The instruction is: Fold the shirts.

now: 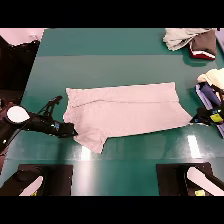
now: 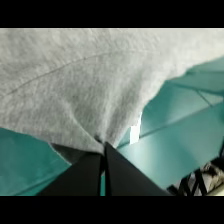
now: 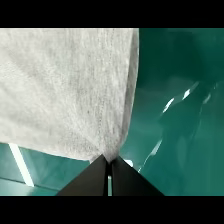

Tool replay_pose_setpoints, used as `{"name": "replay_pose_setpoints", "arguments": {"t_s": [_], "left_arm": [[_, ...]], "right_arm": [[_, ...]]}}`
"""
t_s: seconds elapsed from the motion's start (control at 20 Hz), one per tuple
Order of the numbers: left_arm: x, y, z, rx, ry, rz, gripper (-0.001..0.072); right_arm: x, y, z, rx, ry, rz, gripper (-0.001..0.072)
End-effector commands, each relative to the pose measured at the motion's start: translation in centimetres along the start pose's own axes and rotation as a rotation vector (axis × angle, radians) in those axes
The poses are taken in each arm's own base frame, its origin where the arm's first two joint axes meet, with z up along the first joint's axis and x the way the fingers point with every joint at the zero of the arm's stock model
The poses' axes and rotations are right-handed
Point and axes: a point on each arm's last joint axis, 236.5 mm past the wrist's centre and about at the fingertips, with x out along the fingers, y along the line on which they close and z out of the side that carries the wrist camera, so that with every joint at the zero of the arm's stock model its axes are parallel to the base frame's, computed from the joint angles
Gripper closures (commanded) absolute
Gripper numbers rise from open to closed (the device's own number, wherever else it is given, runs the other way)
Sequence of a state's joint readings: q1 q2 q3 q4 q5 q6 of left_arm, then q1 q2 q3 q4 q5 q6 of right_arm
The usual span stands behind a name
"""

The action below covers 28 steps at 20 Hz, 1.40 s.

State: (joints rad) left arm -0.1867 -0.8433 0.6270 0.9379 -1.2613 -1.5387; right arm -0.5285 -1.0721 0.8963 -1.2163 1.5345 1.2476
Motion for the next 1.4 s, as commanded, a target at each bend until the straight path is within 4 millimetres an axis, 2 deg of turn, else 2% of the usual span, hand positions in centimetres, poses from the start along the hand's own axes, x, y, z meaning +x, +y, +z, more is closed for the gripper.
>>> {"name": "replay_pose_setpoints", "arguments": {"t_s": [0.0,0.1,0.2,0.35,0.5,0.75,0.85,1.05,1.15,1.35], "left_arm": [[0.2,-2.0,-1.3,0.054,0.05,-0.034,0.0687],[-0.7,-2.3,0.4,0.089,-0.008,-0.009,0.0686],[-2.1,-2.5,3.0,0.133,-0.105,0.027,0.0687],[-4.1,-2.8,7.6,0.161,-0.294,0.065,0.0687],[-5.4,-1.9,10.7,0.112,-0.437,0.106,0.0687],[-7.2,-1.9,14.1,0.108,-0.597,0.114,0.0687],[-7.8,-2.2,15.0,0.113,-0.644,0.108,0.0687],[-9.3,-2.3,16.7,0.131,-0.739,0.118,0.0687],[-8.9,-1.5,17.3,0.098,-0.741,0.132,0.0687],[-5.4,0.9,18.8,0.057,-0.683,0.17,0.0687]], "right_arm": [[-1.5,0.3,-1.8,0.011,0.012,-0.007,0.0701],[-1.5,0.2,-1.5,0.024,0.0,-0.009,0.0701],[-1.4,0.9,-0.7,0.02,-0.035,0.014,0.0701],[-1.2,1.9,1.5,-0.02,-0.112,0.012,0.0701],[-1.4,2.6,4.0,-0.061,-0.205,-0.015,0.0702],[-4.2,3.9,9.1,-0.092,-0.382,-0.045,0.0702],[-3.9,4.8,10.6,-0.122,-0.363,-0.039,0.0702],[-1.7,6.2,13.8,-0.171,-0.309,-0.028,0.0703],[-0.5,6.7,15.1,-0.186,-0.282,-0.023,0.0702],[0.9,7.0,17.4,-0.193,-0.275,-0.021,0.0702]]}}
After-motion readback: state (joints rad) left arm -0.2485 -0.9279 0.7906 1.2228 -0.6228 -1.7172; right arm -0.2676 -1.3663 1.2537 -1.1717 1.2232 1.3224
